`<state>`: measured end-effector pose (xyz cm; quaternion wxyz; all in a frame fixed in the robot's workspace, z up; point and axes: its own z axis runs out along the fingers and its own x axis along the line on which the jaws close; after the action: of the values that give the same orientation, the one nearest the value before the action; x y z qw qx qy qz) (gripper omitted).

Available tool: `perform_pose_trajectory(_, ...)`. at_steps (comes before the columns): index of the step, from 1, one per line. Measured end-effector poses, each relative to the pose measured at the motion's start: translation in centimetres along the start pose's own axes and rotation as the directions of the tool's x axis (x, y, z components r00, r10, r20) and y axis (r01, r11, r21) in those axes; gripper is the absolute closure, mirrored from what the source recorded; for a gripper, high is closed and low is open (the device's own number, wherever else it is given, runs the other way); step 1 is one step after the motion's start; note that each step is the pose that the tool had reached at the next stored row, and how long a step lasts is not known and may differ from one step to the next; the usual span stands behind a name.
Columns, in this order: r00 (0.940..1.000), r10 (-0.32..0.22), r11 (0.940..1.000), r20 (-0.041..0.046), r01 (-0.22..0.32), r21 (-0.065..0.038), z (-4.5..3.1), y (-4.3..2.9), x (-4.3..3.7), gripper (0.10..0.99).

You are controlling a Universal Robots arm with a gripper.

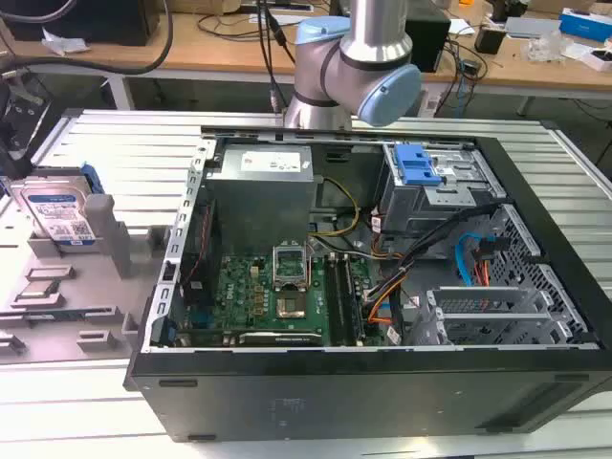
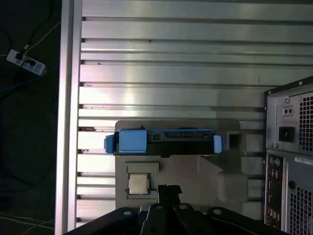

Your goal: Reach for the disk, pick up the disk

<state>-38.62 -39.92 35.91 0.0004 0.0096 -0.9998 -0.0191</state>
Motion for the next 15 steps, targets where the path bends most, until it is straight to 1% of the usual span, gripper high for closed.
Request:
perform_pose_trajectory(1,0.9999,-0.011,0.9999,-0.0004,0.011,0.000,0.00,0.00,0.00,0.980)
perform_pose_trajectory(3,0.9978,-0.067,0.9978,-0.0025,0.067,0.000,0.00,0.00,0.00,0.980)
perform_pose_trajectory(5,0.9957,-0.092,0.9957,-0.0035,0.092,0.000,0.00,0.00,0.00,0.980)
perform_pose_trajectory(6,0.9932,-0.117,0.9932,-0.0044,0.117,0.000,0.00,0.00,0.00,0.980)
perform_pose_trajectory(8,0.9896,-0.144,0.9896,-0.0054,0.144,0.000,0.00,0.00,0.00,0.980)
perform_pose_trajectory(10,0.9844,-0.176,0.9844,-0.0067,0.176,0.000,0.00,0.00,0.00,0.980)
perform_pose_trajectory(13,0.9681,-0.250,0.9682,-0.0096,0.250,-0.001,0.00,0.00,0.00,0.980)
perform_pose_trajectory(14,0.9618,-0.274,0.9619,-0.0104,0.274,-0.001,0.00,0.00,0.00,0.980)
perform_pose_trajectory(15,0.9581,-0.286,0.9582,-0.0110,0.286,-0.001,0.00,0.00,0.00,0.980)
